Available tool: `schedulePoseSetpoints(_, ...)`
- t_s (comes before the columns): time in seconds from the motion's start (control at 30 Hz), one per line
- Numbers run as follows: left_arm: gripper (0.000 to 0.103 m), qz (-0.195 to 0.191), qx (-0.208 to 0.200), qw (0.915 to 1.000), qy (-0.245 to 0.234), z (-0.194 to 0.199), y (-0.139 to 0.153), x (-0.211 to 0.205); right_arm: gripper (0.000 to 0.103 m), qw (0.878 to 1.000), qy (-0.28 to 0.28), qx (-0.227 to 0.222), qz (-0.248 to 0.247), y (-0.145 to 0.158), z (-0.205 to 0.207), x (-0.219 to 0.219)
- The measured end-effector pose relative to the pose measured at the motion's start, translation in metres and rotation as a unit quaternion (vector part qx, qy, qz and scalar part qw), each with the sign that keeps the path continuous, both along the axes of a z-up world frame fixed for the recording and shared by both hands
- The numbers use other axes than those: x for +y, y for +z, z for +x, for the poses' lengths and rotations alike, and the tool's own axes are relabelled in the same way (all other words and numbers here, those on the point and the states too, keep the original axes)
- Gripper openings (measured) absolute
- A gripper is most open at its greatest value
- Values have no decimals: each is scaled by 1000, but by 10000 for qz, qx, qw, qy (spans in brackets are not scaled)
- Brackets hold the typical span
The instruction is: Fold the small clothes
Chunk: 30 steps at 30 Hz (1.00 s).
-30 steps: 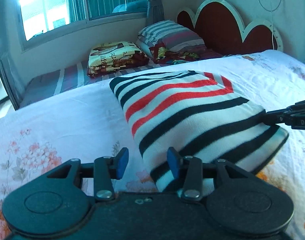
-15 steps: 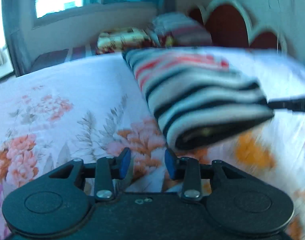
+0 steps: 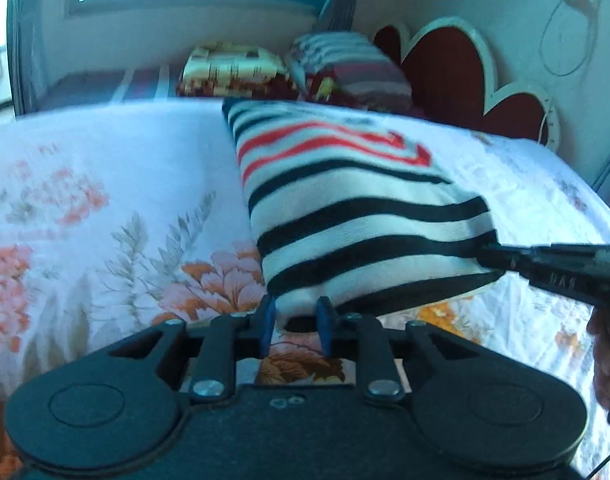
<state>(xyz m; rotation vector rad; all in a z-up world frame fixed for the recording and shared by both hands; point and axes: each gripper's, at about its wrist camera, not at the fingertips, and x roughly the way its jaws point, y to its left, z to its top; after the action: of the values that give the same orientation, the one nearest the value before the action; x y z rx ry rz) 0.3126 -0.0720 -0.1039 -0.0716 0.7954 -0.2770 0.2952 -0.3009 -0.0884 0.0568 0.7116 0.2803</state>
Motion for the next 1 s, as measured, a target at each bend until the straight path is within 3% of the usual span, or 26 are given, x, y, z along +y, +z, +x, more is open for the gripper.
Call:
schedulePoseSetpoints(0.17,19,-250,-357,9990,68,-6,7,0,6,9996,-61,-284,43,7,-7,1)
schedulePoseSetpoints(0.27,19,-250,179,9993,-205,12,-11,-14,5,9989,-38,354,-312,-23,5,6)
schedulePoseSetpoints(0.33,20,-438,393,9982,-148,16,-21,-13,6,9994,-118,309,-114,-28,6,2)
schedulePoseSetpoints(0.4,21,-384,393,9984,-117,13,-13,-13,6,9994,-220,282,-25,-20,2,-1)
schedulePoseSetpoints(0.43,25,-426,334,9985,-76,9,-6,-11,6,9997,-235,115,15,-12,-2,-2)
schedulePoseSetpoints(0.47,38,-474,185,9987,-35,5,2,-8,6,9997,-221,-60,33,-3,-6,-4)
schedulePoseSetpoints(0.5,59,-419,3,9991,63,3,9,-7,6,9995,-234,-214,40,3,-9,-5)
schedulePoseSetpoints(0.53,70,-311,-213,9992,166,3,15,-8,6,9991,-260,-324,72,7,-10,-5)
schedulePoseSetpoints(0.57,74,-230,-426,9987,184,6,20,-10,6,9988,-283,-380,137,10,-8,-6)
schedulePoseSetpoints(0.63,65,-73,-455,9989,80,22,23,-19,6,9981,-344,-482,193,15,1,-5)
schedulePoseSetpoints(0.67,54,-50,-412,9991,48,34,23,-23,6,9976,-360,-550,206,17,7,-4)
schedulePoseSetpoints(0.7,52,-42,-413,9991,57,43,23,-26,6,9974,-352,-582,225,18,14,-2)
schedulePoseSetpoints(0.8,52,28,-386,9992,113,64,15,-33,6,9973,-363,-599,228,16,35,2)
schedulePoseSetpoints(0.87,59,242,14,9997,-46,81,-2,-41,6,9993,-356,-139,-13,-1,54,5)
schedulePoseSetpoints(0.9,61,388,-31,9992,-108,81,-2,-43,5,9994,-268,184,-115,-13,62,6)
schedulePoseSetpoints(1.0,52,305,-198,9991,-238,81,16,-39,6,9998,-193,-85,-31,0,59,7)
